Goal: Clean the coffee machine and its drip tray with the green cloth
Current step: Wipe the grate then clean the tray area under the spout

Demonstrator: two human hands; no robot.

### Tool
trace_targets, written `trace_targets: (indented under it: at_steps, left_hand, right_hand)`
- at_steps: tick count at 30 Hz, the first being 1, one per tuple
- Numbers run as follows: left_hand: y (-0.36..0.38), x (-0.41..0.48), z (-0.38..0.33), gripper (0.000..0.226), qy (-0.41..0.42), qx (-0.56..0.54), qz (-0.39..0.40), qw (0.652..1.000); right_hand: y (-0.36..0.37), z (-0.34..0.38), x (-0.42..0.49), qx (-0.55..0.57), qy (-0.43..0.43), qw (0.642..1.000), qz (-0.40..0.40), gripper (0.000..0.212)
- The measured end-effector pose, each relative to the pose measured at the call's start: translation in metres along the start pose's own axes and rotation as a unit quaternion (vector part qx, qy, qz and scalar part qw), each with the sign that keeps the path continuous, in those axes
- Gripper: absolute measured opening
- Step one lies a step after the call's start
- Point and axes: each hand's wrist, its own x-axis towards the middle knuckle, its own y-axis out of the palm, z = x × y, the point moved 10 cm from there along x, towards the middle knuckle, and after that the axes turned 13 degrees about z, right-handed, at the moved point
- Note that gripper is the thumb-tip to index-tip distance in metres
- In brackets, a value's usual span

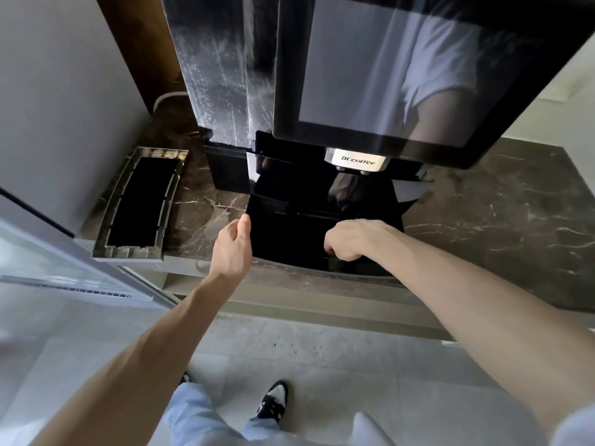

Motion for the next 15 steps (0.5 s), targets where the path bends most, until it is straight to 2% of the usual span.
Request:
trace_targets:
  at_steps: [2, 8, 13, 15]
  left_hand:
    - [0.0, -0.001, 0.0, 0.046, -0.001, -0.003, -0.012, 1.0]
    - [0.001, -0.003, 0.002, 0.046, -0.015, -0.001, -0.029, 0.999]
    - [0.002, -0.001, 0.005, 0.045, -0.011, -0.002, -0.032, 0.999]
    - [0.001, 0.0, 0.006, 0.046, -0.007, 0.001, -0.032, 0.999]
  right_hand:
    - [-0.004, 0.003, -0.001, -0.015, 0.031, 0.999, 0.001, 0.027]
    - [-0.01, 0.008, 0.003, -0.006, 0.072, 0.997, 0.019, 0.023]
    - [0.005, 0.002, 0.006, 0.078, 0.061, 0.993, 0.07, 0.028]
    - [0.007, 0.001, 0.002, 0.156, 0.04, 0.984, 0.077, 0.036]
